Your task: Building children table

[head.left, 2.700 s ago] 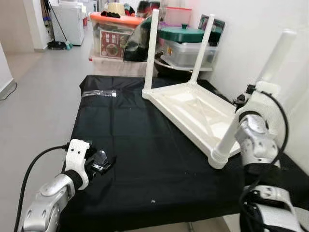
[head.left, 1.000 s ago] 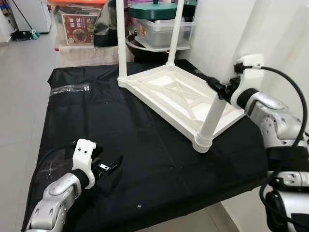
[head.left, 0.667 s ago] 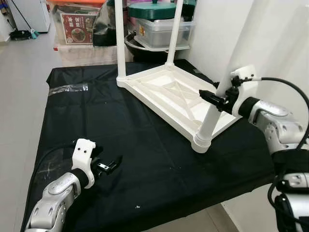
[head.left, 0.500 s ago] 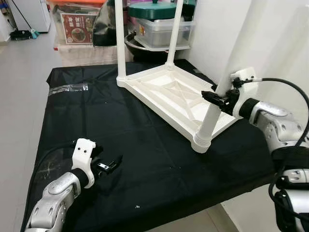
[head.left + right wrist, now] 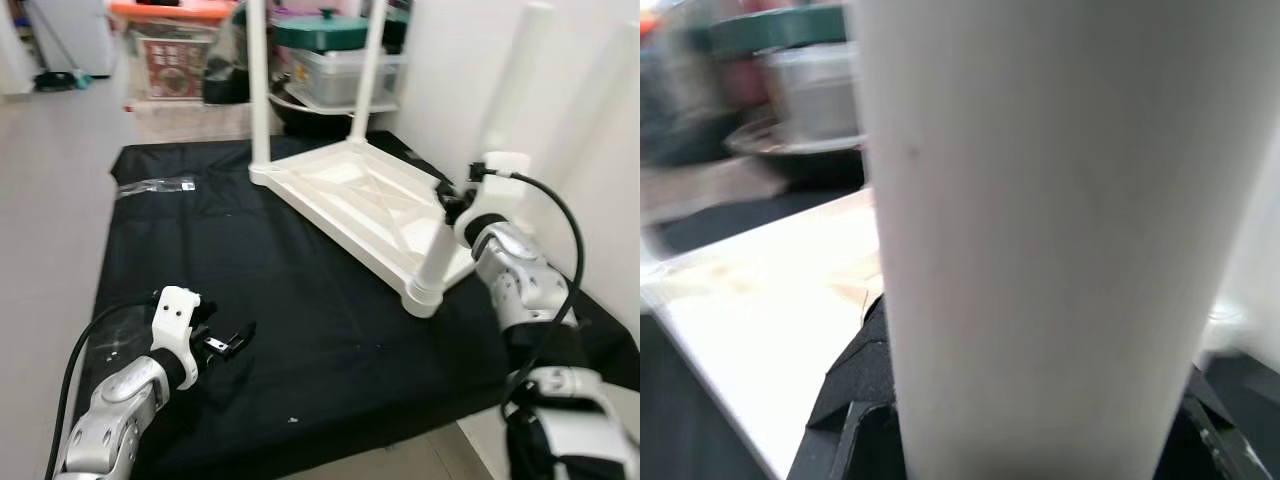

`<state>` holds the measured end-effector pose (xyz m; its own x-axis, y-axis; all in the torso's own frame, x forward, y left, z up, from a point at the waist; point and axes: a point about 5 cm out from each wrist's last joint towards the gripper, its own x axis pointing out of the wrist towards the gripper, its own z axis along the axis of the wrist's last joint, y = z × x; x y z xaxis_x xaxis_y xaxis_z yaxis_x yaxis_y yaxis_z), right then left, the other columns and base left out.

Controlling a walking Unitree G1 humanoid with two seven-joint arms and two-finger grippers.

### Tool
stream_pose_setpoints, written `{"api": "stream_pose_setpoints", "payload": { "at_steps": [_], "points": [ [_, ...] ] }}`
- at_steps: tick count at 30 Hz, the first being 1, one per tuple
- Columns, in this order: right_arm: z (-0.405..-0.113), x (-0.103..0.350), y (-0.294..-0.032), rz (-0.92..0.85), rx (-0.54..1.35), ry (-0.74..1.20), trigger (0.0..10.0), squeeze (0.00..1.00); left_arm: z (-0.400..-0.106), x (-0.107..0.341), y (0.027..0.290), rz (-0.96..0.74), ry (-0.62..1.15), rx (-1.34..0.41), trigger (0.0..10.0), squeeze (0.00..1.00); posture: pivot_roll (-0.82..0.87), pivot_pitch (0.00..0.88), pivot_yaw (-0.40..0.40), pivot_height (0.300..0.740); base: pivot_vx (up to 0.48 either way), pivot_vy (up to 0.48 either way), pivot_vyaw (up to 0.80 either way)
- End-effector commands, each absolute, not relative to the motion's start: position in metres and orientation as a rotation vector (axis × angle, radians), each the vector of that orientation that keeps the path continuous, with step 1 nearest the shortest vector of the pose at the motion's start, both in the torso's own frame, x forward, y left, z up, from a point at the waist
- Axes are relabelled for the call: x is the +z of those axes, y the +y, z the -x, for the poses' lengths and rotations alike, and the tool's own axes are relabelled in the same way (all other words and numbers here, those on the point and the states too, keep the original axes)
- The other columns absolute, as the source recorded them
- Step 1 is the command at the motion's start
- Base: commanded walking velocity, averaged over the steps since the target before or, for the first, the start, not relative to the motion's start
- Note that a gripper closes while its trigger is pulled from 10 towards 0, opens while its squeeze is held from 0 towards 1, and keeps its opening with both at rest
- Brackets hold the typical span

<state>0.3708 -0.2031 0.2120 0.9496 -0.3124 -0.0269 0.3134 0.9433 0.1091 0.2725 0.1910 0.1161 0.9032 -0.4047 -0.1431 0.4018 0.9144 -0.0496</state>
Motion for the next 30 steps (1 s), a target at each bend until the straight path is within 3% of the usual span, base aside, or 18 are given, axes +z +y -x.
{"api": "stream_pose_setpoints", "payload": {
  "at_steps": [1,2,6,8,14,15,18,19,20,21,25,26,27,30],
  "points": [
    [-0.361,0.173,-0.200,-0.123,-0.415,0.181,0.0,0.00,-0.272,0.117,0.189,0.005,0.158,-0.426,10.0,0.00,0.04,0.000,-0.098,0.740,0.000,0.000,0.00],
    [-0.358,0.172,-0.185,-0.141,-0.431,0.191,0.0,0.00,-0.272,0.117,0.189,0.004,0.159,-0.427,10.0,0.00,0.04,0.000,-0.098,0.740,0.000,0.000,0.00],
    [-0.362,0.177,-0.166,-0.162,-0.410,0.202,0.0,0.00,-0.275,0.117,0.190,0.003,0.158,-0.420,10.0,0.00,0.04,0.000,-0.105,0.740,0.000,0.000,0.00],
    [-0.369,0.180,-0.159,-0.189,-0.355,0.228,10.0,0.00,-0.276,0.117,0.188,0.006,0.156,-0.417,10.0,0.00,0.04,0.000,-0.108,0.740,0.000,0.000,0.00],
    [-0.370,0.191,-0.167,-0.213,-0.334,0.182,10.0,0.00,-0.274,0.114,0.186,0.010,0.160,-0.418,10.0,0.00,0.03,0.000,-0.107,0.740,0.000,0.000,0.00],
    [-0.369,0.198,-0.177,-0.216,-0.344,0.143,10.0,1.00,-0.274,0.114,0.186,0.011,0.161,-0.418,10.0,0.00,0.03,0.000,-0.105,0.740,0.000,0.000,0.00],
    [-0.367,0.211,-0.193,-0.202,-0.341,0.092,10.0,1.00,-0.274,0.113,0.187,0.012,0.162,-0.418,10.0,0.00,0.03,0.000,-0.104,0.740,0.000,0.000,0.00],
    [-0.368,0.220,-0.203,-0.154,-0.326,0.075,10.0,0.93,-0.274,0.114,0.187,0.013,0.162,-0.418,10.0,0.00,0.02,0.000,-0.101,0.740,0.000,0.000,0.00],
    [-0.368,0.220,-0.203,-0.154,-0.326,0.075,10.0,0.93,-0.274,0.114,0.187,0.013,0.162,-0.418,10.0,0.00,0.02,0.000,-0.101,0.740,0.000,0.000,0.00],
    [-0.368,0.230,-0.212,-0.167,-0.268,0.043,10.0,0.00,-0.275,0.114,0.188,0.012,0.161,-0.418,10.0,0.00,0.02,0.000,-0.101,0.740,0.000,0.000,0.00],
    [-0.369,0.244,-0.221,-0.214,-0.112,-0.015,10.0,0.00,-0.275,0.115,0.188,0.012,0.160,-0.419,10.0,0.00,0.02,0.000,-0.094,0.740,0.000,0.000,0.00],
    [-0.367,0.245,-0.221,-0.261,0.071,-0.031,10.0,0.00,-0.275,0.115,0.188,0.012,0.160,-0.420,10.0,0.00,0.02,0.000,-0.091,0.740,0.000,0.000,0.00],
    [-0.367,0.245,-0.221,-0.261,0.071,-0.031,10.0,0.00,-0.275,0.115,0.188,0.012,0.160,-0.420,10.0,0.00,0.02,0.000,-0.091,0.740,0.000,0.000,0.00],
    [-0.349,0.237,-0.224,-0.186,0.467,-0.062,10.0,0.00,-0.275,0.115,0.185,0.013,0.157,-0.429,10.0,0.00,0.02,0.000,-0.090,0.740,0.000,0.000,0.00]
  ]
}}
